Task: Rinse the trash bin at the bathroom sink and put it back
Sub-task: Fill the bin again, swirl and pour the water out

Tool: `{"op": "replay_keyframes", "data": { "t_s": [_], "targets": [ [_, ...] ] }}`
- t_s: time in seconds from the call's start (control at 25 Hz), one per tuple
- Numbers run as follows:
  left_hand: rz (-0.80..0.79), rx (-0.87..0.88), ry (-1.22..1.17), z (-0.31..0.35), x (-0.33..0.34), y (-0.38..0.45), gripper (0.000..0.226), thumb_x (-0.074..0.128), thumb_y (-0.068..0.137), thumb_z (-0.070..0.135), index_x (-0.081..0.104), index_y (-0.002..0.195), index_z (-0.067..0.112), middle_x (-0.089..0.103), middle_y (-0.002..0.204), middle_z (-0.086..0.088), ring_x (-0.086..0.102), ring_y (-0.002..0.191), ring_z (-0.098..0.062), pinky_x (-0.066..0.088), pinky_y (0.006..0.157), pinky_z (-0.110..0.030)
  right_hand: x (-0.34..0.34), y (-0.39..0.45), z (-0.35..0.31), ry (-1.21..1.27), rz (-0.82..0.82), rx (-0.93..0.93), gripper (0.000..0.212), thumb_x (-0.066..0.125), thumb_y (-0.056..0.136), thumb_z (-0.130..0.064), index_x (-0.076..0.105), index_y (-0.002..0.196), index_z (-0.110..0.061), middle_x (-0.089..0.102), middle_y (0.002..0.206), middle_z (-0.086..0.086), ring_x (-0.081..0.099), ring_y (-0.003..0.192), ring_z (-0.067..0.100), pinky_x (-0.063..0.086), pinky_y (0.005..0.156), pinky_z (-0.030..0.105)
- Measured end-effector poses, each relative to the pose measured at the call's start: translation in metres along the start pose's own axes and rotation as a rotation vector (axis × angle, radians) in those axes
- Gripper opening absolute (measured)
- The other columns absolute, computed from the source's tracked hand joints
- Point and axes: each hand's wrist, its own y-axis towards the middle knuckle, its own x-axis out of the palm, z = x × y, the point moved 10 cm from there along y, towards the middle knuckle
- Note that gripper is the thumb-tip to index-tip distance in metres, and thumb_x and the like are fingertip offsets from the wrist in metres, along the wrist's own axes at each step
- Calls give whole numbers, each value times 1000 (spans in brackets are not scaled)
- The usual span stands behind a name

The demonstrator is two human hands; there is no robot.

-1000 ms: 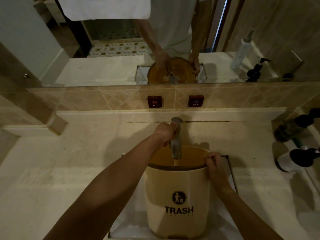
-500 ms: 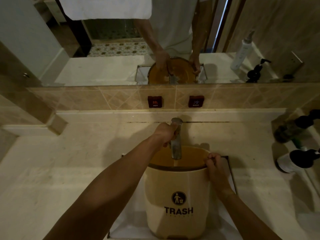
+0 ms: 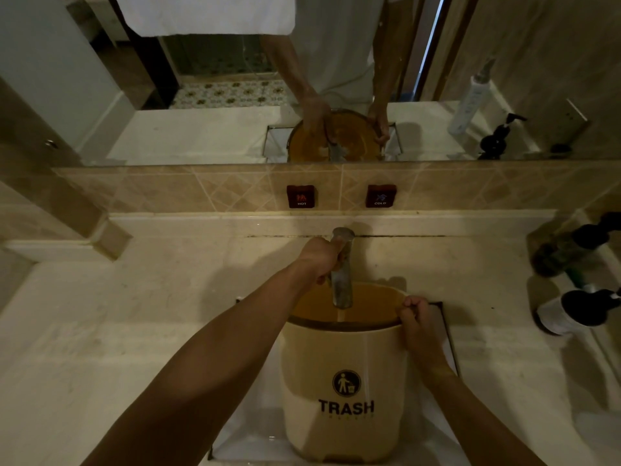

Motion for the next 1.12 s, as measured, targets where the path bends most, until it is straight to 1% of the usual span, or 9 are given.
{"op": "replay_keyframes", "data": {
  "t_s": [0.28,0.44,0.56,0.64,0.84,0.88,1.0,1.08,1.12],
  "targets": [
    [2,2,9,1,0,-1,42,43,100,42,58,87,5,51,63,-4,35,44,-15,26,39,-21,0,-2,-8,13,2,-18,7,47,93,1,45,95,-5,41,76,-1,39,67,11,33,62,26],
    [5,8,8,2,0,-2,41,43,100,41,59,87,5,52,65,-5,35,46,-15,26,40,-23,-2,-1,-3,-15,10,-16,4,49,91,-2,49,95,-3,44,74,0,41,68,14,34,63,30],
    [0,3,-7,2,1,-4,39,44,100,41,57,81,8,51,63,-4,35,47,-15,25,43,-23,-3,-2,-9,-48,21,-47,4,50,91,-1,51,95,0,44,72,1,41,62,8,35,54,15],
    [-3,2,-20,1,1,-4,38,45,100,41,57,83,8,50,62,-3,36,47,-15,26,44,-23,-3,-4,-13,-47,15,-60,4,49,92,0,50,96,0,42,72,1,39,61,7,34,50,11],
    [-1,0,-32,2,1,-6,37,43,101,39,58,91,6,49,62,-3,34,47,-15,25,42,-23,-2,-2,-8,-53,8,-40,6,48,92,-2,50,98,0,44,76,3,40,65,12,34,58,24],
    [-2,-2,-32,2,1,-6,37,43,101,39,57,90,7,49,62,-3,34,47,-15,25,42,-23,-2,-2,-6,-39,4,-29,6,48,92,-2,50,98,-1,44,78,4,40,66,13,35,59,24],
    [-4,-7,-26,2,1,-6,37,44,101,39,55,83,9,49,62,-3,34,47,-14,25,43,-22,-2,-2,-8,-31,14,-37,7,48,92,-1,50,98,1,45,78,4,40,66,13,35,53,12],
    [-3,-4,-22,3,0,-6,39,44,100,40,54,77,10,49,63,-4,34,47,-15,25,43,-23,-2,-1,-7,-24,10,-35,6,49,92,-2,50,98,0,44,77,2,40,66,13,34,52,12],
    [-2,-3,-22,3,0,-6,40,44,100,40,53,75,11,49,63,-4,34,47,-15,25,43,-23,-1,-1,-5,-22,6,-28,6,49,92,-2,49,98,-1,44,77,2,40,66,13,35,55,16]
  ]
}}
